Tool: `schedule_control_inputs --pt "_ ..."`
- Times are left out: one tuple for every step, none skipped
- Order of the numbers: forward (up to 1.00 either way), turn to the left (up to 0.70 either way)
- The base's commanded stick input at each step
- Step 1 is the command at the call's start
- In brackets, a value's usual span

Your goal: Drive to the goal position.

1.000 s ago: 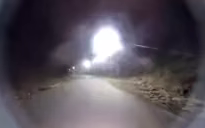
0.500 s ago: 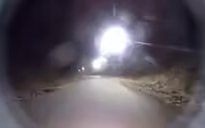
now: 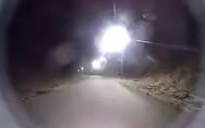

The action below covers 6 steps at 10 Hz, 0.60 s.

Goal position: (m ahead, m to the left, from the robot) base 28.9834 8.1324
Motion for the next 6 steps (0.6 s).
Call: schedule_control_inputs --pt "1.00 0.00" --pt "1.00 0.00" --pt "1.00 0.00" --pt "1.00 0.00" --pt "1.00 0.00" --pt "1.00 0.00"
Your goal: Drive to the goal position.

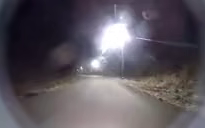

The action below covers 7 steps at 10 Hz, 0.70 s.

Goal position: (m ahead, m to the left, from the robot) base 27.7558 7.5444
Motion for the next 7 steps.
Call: schedule_control_inputs --pt "1.00 0.00" --pt "1.00 0.00" --pt "1.00 0.00" --pt "1.00 0.00" --pt "1.00 0.00" --pt "1.00 0.00" --pt "1.00 0.00"
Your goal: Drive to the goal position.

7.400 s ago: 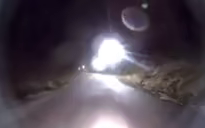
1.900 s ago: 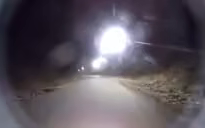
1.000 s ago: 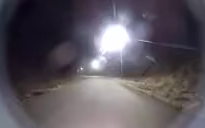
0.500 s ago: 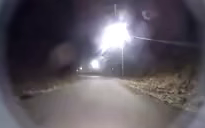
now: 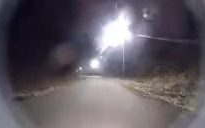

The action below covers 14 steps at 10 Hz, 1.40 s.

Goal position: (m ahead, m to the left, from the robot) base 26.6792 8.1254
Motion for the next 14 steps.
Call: schedule_control_inputs --pt "1.00 0.00" --pt "1.00 0.00" --pt "1.00 0.00" --pt "1.00 0.00" --pt "1.00 0.00" --pt "1.00 0.00" --pt "1.00 0.00" --pt "1.00 0.00" --pt "1.00 0.00" --pt "1.00 0.00" --pt "1.00 0.00" --pt "1.00 0.00" --pt "1.00 0.00" --pt "1.00 0.00"
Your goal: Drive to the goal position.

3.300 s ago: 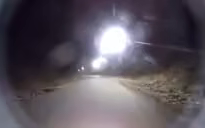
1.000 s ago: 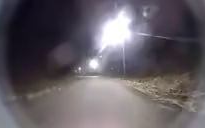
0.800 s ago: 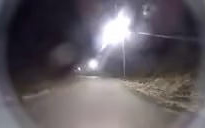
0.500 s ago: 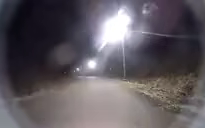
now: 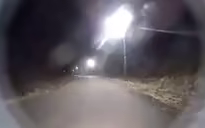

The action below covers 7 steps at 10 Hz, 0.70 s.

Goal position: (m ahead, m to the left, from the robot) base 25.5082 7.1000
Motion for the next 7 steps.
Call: schedule_control_inputs --pt "1.00 0.00" --pt "1.00 0.00" --pt "1.00 0.00" --pt "1.00 0.00" --pt "1.00 0.00" --pt "1.00 0.00" --pt "1.00 0.00"
